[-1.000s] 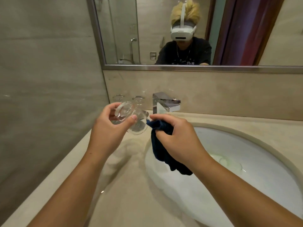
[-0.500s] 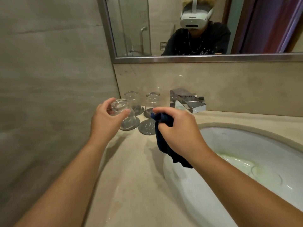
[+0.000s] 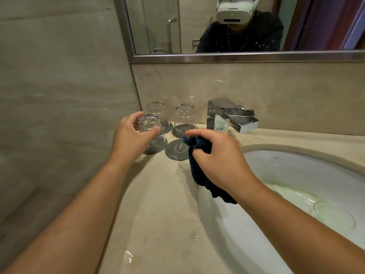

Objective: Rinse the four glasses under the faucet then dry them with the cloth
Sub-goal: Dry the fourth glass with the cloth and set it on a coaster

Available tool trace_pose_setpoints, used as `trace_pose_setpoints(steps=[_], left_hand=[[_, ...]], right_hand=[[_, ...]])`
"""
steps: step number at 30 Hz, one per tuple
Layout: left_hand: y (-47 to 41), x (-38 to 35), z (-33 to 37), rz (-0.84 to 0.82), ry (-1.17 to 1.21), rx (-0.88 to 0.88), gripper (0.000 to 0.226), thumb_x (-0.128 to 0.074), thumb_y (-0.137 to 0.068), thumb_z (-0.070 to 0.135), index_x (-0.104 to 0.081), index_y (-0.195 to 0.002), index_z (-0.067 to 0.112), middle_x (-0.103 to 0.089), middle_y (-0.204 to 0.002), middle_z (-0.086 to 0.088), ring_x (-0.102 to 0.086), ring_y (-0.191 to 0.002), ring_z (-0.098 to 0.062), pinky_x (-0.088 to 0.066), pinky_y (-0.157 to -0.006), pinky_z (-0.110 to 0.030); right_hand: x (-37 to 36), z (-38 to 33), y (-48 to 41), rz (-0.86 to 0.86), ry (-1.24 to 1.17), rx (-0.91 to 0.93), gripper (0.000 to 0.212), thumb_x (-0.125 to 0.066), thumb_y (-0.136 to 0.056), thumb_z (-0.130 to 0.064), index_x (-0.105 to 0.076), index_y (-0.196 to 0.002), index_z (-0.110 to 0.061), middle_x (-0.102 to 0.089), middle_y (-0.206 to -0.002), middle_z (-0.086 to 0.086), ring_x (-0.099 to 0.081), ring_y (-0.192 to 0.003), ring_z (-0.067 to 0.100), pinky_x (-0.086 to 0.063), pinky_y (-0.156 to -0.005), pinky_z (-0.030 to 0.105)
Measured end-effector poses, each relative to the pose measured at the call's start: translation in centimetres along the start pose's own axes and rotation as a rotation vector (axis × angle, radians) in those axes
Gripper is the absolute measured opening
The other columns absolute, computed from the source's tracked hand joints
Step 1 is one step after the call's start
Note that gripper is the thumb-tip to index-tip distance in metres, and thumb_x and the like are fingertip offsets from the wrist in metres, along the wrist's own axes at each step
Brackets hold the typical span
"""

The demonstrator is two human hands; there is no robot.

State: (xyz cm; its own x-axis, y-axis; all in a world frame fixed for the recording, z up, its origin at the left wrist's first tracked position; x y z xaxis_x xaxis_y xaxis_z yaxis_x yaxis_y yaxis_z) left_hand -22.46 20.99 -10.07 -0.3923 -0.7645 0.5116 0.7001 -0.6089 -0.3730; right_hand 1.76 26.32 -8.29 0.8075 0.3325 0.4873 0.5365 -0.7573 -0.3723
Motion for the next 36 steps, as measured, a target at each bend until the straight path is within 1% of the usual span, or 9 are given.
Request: trace_pose_setpoints(steps=[8,13,18,23,25,28,30,34,36], left_hand=[[0.2,0.3,0.2,-0.002,-0.014,0.003,0.065,-0.088,-0.086,0.037,-0.064,-0.145,0.024,-0.060,-0.122,0.003,-0.062,-0.109,-0.014,-0.047,-0.094,-0.024],[0.5,0.2,0.2,-0.031,-0.005,0.020,0.068,-0.085,-0.090,0.034,-0.059,-0.151,0.024,-0.055,-0.128,0.003,-0.060,-0.117,-0.015,-0.045,-0.100,-0.026],[1.2,0.8,1.2,-0.044,-0.010,0.045,0.087,-0.078,-0.080,0.057,-0.048,-0.157,0.030,-0.048,-0.135,0.005,-0.051,-0.136,-0.022,-0.044,-0.118,-0.046],[4.9,1.7,4.4,-0.034,0.049,-0.088,0.055,-0.078,-0.090,0.042,-0.060,-0.141,0.032,-0.054,-0.130,0.005,-0.055,-0.128,-0.016,-0.048,-0.114,-0.044],[6.9,1.6,5.7,-0.070,0.033,-0.142,0.042,-0.077,-0.096,0.033,-0.062,-0.135,0.033,-0.054,-0.127,0.008,-0.055,-0.128,-0.015,-0.048,-0.112,-0.043],[10.1,1.1,8.1,-0.134,0.007,-0.255,0.036,-0.076,-0.096,0.031,-0.063,-0.129,0.037,-0.057,-0.123,0.011,-0.057,-0.125,-0.015,-0.050,-0.108,-0.039],[12.3,0.3,9.9,-0.193,-0.028,-0.343,0.035,-0.075,-0.096,0.034,-0.064,-0.129,0.038,-0.058,-0.124,0.013,-0.055,-0.125,-0.012,-0.049,-0.107,-0.034],[16.6,-2.3,13.2,-0.318,-0.063,-0.469,0.039,-0.072,-0.098,0.039,-0.066,-0.136,0.030,-0.056,-0.128,0.011,-0.049,-0.124,-0.009,-0.043,-0.105,-0.027],[18.3,-3.9,14.7,-0.363,-0.058,-0.513,0.038,-0.072,-0.099,0.038,-0.067,-0.135,0.028,-0.056,-0.129,0.008,-0.048,-0.127,-0.011,-0.041,-0.108,-0.028]], right_hand=[[-0.1,0.1,0.1,-0.010,-0.009,-0.020,0.047,-0.061,-0.090,-0.002,-0.078,-0.121,-0.034,-0.076,-0.108,-0.015,-0.066,-0.098,-0.005,-0.043,-0.075,-0.001],[0.1,-0.1,0.3,-0.020,-0.034,-0.029,0.047,-0.059,-0.091,0.000,-0.078,-0.121,-0.031,-0.070,-0.096,-0.027,-0.064,-0.092,-0.012,-0.043,-0.069,0.000],[0.8,-0.3,0.8,-0.029,-0.021,-0.014,0.045,-0.060,-0.092,-0.002,-0.078,-0.122,-0.031,-0.068,-0.092,-0.031,-0.064,-0.087,-0.015,-0.042,-0.071,0.000],[3.0,-0.8,2.7,-0.054,-0.032,-0.018,0.043,-0.059,-0.094,-0.002,-0.078,-0.119,-0.031,-0.064,-0.074,-0.035,-0.062,-0.066,-0.016,-0.042,-0.056,0.001],[4.5,-1.0,4.0,-0.055,-0.042,-0.009,0.043,-0.059,-0.096,-0.002,-0.078,-0.120,-0.032,-0.068,-0.081,-0.030,-0.065,-0.061,-0.009,-0.047,-0.050,0.007],[7.3,-0.9,6.4,-0.031,-0.059,0.007,0.043,-0.060,-0.098,-0.003,-0.078,-0.117,-0.037,-0.072,-0.091,-0.016,-0.066,-0.049,0.015,-0.054,-0.039,0.036],[9.4,-0.5,7.9,-0.002,-0.046,0.007,0.045,-0.060,-0.098,-0.002,-0.078,-0.117,-0.037,-0.072,-0.088,-0.016,-0.061,-0.040,0.020,-0.049,-0.034,0.034],[13.7,0.9,10.3,0.098,-0.023,0.005,0.049,-0.061,-0.095,0.001,-0.077,-0.113,-0.042,-0.073,-0.084,-0.020,-0.069,-0.052,0.028,-0.056,-0.044,0.039],[15.8,1.7,11.0,0.169,0.037,0.042,0.050,-0.063,-0.091,0.002,-0.077,-0.112,-0.041,-0.074,-0.093,-0.025,-0.074,-0.076,0.008,-0.057,-0.066,0.019]])
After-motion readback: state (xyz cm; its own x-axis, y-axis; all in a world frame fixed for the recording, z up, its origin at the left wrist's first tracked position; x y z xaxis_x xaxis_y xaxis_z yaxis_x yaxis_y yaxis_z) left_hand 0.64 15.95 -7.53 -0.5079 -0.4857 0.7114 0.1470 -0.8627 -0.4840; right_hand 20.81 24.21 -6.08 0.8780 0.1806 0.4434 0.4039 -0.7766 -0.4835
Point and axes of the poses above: each hand's wrist, its own y-axis away from the middle knuckle, its own x-axis out of the back of the hand, z = x × y, the point moved 2 cm from there along -y, towards the middle knuckle
